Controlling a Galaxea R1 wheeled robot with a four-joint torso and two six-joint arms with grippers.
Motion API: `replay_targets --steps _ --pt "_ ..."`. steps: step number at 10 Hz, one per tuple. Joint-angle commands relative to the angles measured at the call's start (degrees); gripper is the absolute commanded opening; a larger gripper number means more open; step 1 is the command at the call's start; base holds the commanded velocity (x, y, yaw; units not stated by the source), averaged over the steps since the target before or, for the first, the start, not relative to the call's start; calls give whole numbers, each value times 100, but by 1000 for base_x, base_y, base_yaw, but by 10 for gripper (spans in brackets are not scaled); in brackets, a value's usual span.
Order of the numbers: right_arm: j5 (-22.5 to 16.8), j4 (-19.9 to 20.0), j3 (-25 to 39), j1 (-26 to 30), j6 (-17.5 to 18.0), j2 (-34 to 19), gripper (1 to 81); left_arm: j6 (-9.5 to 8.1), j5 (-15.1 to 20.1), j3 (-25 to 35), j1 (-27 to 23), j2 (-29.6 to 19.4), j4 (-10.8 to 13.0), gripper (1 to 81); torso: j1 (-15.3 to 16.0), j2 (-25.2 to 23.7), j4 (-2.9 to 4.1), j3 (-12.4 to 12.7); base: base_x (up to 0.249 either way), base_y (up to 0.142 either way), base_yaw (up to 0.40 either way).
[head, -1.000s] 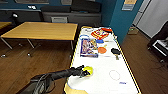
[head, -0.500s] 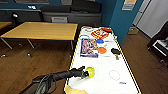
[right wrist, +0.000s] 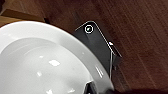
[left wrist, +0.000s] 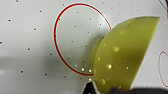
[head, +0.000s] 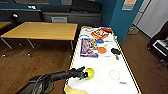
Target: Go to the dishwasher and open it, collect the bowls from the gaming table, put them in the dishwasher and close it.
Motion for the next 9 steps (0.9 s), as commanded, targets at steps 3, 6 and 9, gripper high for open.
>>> replay_targets --steps 3,6,9 --pt "-680 -78 86 137 -7 -343 10 1 349 2850 -1507 -1799 31 10 0 0 0 0 0 0 0" --pt "-680 -166 130 -73 -43 -378 10 19 385 4518 -1218 -3412 424 10 0 0 0 0 0 0 0" --pt "-680 -219 174 -188 -78 -387 10 412 358 5543 -727 -4744 566 10 0 2 0 0 0 0 0"
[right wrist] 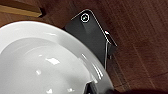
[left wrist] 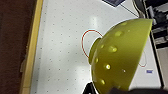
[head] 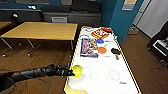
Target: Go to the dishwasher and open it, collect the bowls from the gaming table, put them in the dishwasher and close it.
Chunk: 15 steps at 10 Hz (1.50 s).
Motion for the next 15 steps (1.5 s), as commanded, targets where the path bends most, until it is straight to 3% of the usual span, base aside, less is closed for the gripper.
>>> replay_targets --steps 1,3,5,7,10,12,15 --pt "-454 -198 176 26 -40 -309 10 609 64 1733 118 -1709 370 10 0 -2 0 0 0 0 0" --pt "-437 -260 141 -88 -32 -309 10 1020 12 1900 731 -2121 405 10 0 -2 0 0 0 0 0" --pt "-190 -303 124 -247 -31 -282 10 1268 -795 1665 1751 -2315 746 10 0 -2 0 0 0 0 0" --pt "-181 -357 63 -308 -31 -221 10 1268 -1410 1103 2823 -2255 1247 10 0 -2 0 0 0 0 0" --pt "-181 -462 9 -334 -31 -80 10 1277 -2125 2 4020 -1700 1671 10 0 -2 0 0 0 0 0" --pt "-181 -462 -61 -361 -40 -1 10 1277 -2406 -534 4460 -1375 1741 10 -2 -2 0 0 0 0 0" --pt "-181 -462 -394 -387 -40 314 10 1294 -2450 -1018 5074 -927 1996 10 0 -2 0 428 0 0 0"
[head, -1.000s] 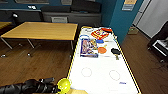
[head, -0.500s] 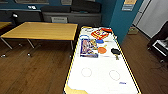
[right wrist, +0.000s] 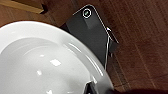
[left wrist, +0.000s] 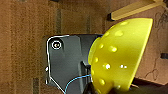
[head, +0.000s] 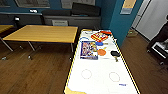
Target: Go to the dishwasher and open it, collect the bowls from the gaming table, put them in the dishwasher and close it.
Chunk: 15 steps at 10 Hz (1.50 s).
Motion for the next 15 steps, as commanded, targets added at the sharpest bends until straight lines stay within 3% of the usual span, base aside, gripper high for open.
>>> replay_targets --steps 1,4,8,9,15 --pt "-476 -123 -184 46 -40 8 10 103 -162 -469 422 389 524 10 0 0 0 314 0 0 0" --pt "-476 -141 -455 -42 -40 261 10 94 -915 -1545 879 853 481 10 -5 -5 0 748 0 0 0" --pt "-477 -237 -755 -95 -40 518 10 77 -1260 -2472 1240 1356 516 10 -15 -13 0 1310 0 0 0" --pt "-477 -237 -773 -95 -40 526 10 86 -1260 -2595 1275 1435 516 10 -20 -15 0 1091 0 0 0" --pt "-520 -316 -1553 -245 -49 1263 10 103 -1269 -3580 1513 2216 533 10 -29 -26 0 1169 0 0 0"
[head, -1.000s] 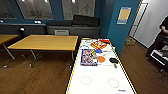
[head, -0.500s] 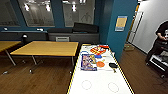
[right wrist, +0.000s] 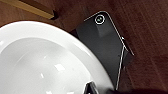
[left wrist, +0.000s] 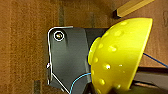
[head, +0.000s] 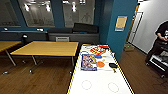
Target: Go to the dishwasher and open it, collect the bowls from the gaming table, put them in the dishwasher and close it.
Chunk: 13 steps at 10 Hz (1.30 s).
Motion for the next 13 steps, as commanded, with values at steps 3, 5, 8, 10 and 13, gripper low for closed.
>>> replay_targets --steps 3,5,8,10,13 --pt "-440 -325 -391 74 -35 276 10 46 127 -371 -89 220 109 10 6 5 0 0 -79 0 0" --pt "-440 -325 -584 65 -35 347 10 46 127 -670 -36 458 153 10 -5 -2 0 2 -103 0 0" --pt "-448 -334 -804 39 -35 470 10 46 127 -952 7 598 171 10 -9 -5 0 5 -106 0 0" --pt "-466 -369 -1077 30 -35 672 10 37 -49 -1154 42 669 171 10 -11 -6 0 5 -108 0 0" --pt "-466 -369 -1181 30 -35 663 10 46 -84 -1400 87 748 171 10 -11 -6 0 5 -115 0 0"
